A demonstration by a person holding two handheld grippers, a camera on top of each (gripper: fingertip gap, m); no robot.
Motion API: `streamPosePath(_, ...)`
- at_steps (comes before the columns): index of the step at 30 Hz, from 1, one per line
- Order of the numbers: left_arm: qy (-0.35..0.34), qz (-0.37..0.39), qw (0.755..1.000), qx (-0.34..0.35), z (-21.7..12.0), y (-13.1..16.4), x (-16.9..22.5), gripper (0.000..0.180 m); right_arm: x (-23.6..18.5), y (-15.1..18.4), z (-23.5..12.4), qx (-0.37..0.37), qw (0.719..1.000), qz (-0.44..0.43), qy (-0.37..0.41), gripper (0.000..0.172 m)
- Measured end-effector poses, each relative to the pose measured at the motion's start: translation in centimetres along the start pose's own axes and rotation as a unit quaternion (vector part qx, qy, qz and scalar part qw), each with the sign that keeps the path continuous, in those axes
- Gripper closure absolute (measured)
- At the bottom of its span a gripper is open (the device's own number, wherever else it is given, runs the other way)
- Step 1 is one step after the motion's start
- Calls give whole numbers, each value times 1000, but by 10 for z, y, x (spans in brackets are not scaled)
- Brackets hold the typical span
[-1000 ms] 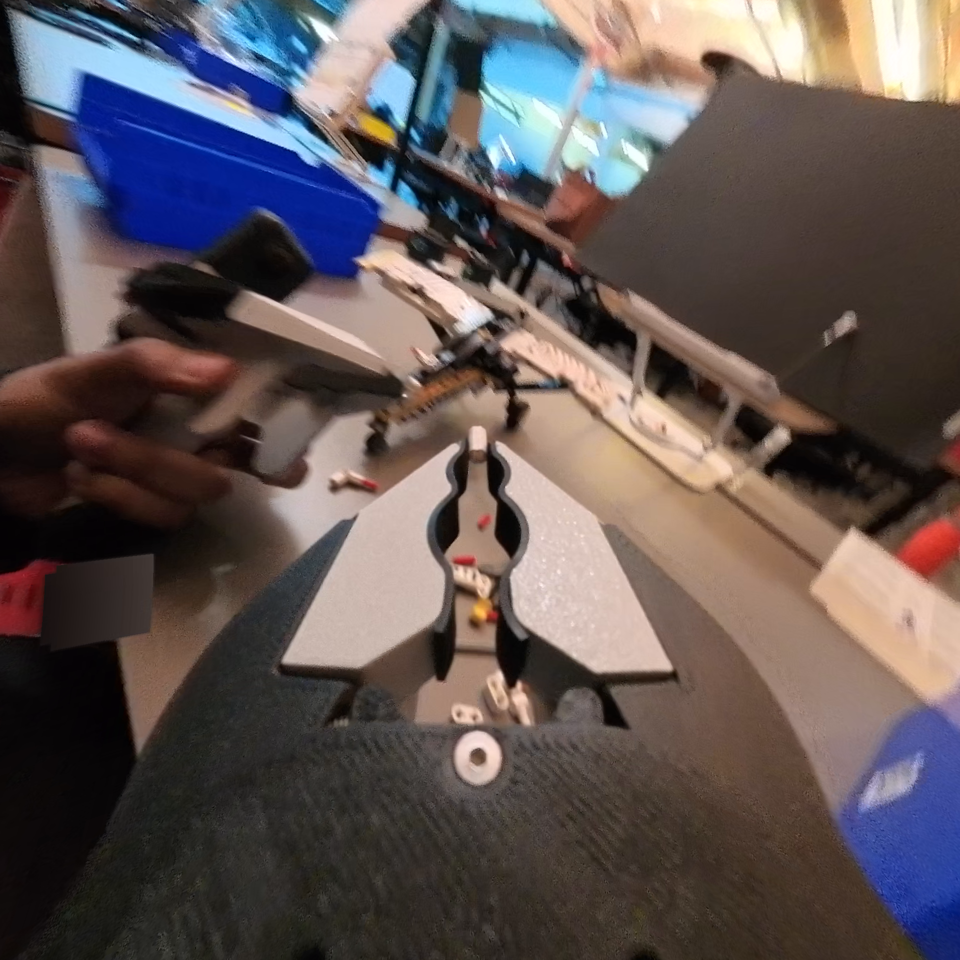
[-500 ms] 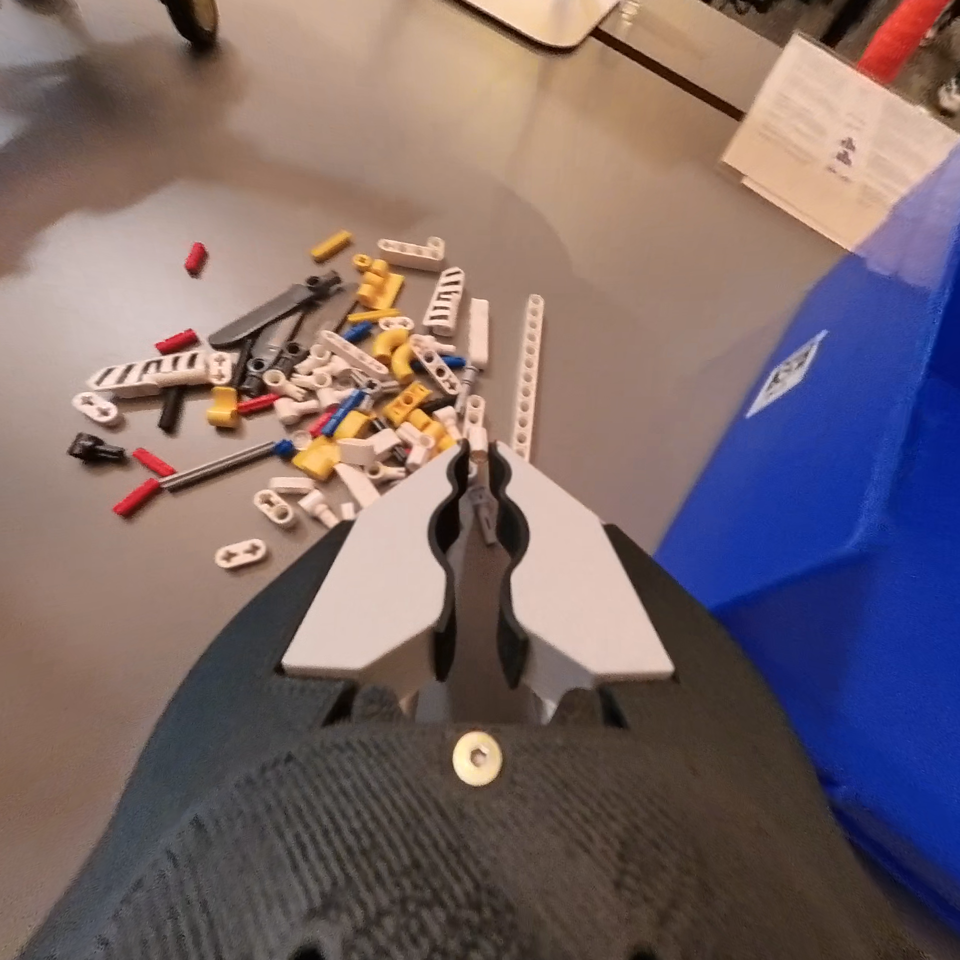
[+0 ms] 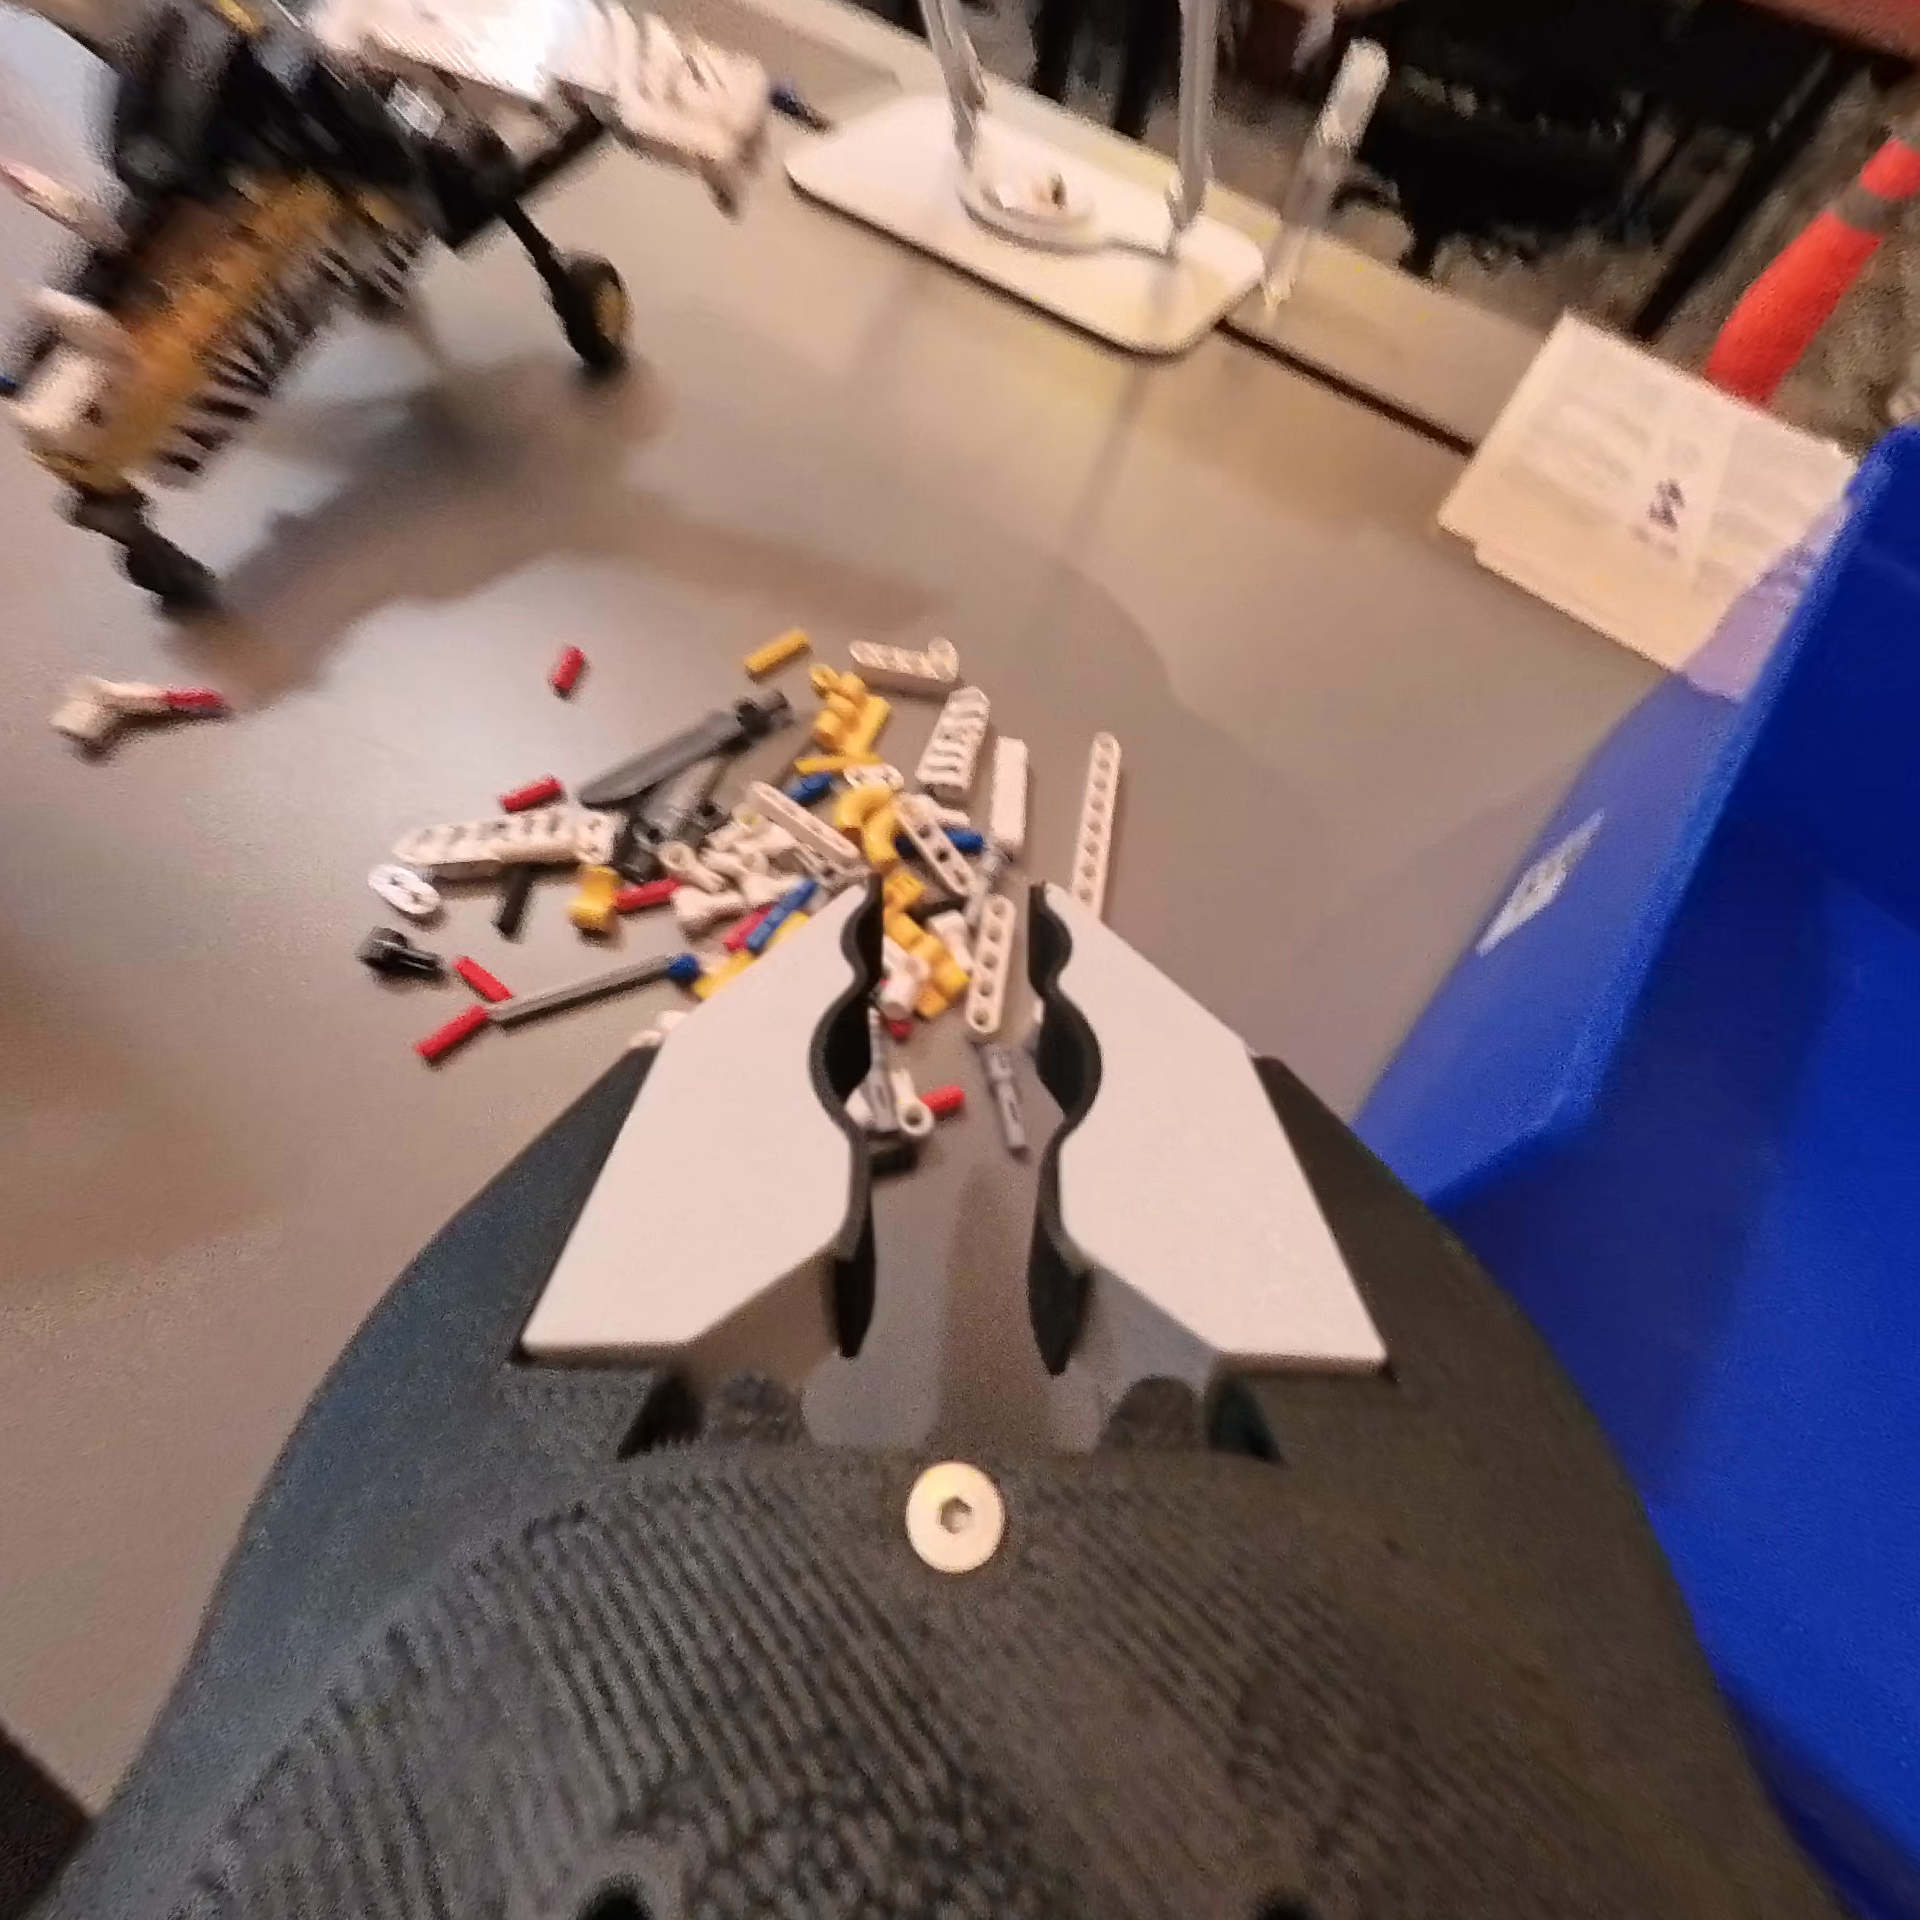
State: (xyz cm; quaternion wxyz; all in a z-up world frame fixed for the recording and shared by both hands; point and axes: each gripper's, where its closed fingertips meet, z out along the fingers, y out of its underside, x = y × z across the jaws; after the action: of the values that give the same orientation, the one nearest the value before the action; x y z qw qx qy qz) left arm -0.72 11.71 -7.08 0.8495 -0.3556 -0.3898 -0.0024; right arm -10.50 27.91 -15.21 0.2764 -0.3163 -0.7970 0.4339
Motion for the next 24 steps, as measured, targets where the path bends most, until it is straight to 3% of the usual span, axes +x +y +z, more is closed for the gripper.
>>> streamPosePath(3, -115, 57, 991, -31, -10, -16, -32, 180, -21, -21, -7, 58, 997, -8, -40, 144)
streamPosePath(6, -174, 138, 969, -112, -16, -16, -44, 180, -47, -34, -10, 99, 992, -13, -81, 145)
streamPosePath(10, -274, 219, 886, -304, -35, 24, -77, 166, -76, -43, -10, 137, 983, -30, -116, 147)
streamPosePath(13, -283, 222, 874, -328, -38, 33, -78, 163, -88, -36, -3, 124, 983, -49, -128, 148)
streamPosePath(17, -334, 238, 816, -407, -56, 49, -95, 152, -93, -36, -2, 129, 982, -64, -126, 149)
streamPosePath(24, -365, 249, 779, -445, -63, 57, -107, 163, -99, -40, -6, 153, 977, -95, -113, 154)
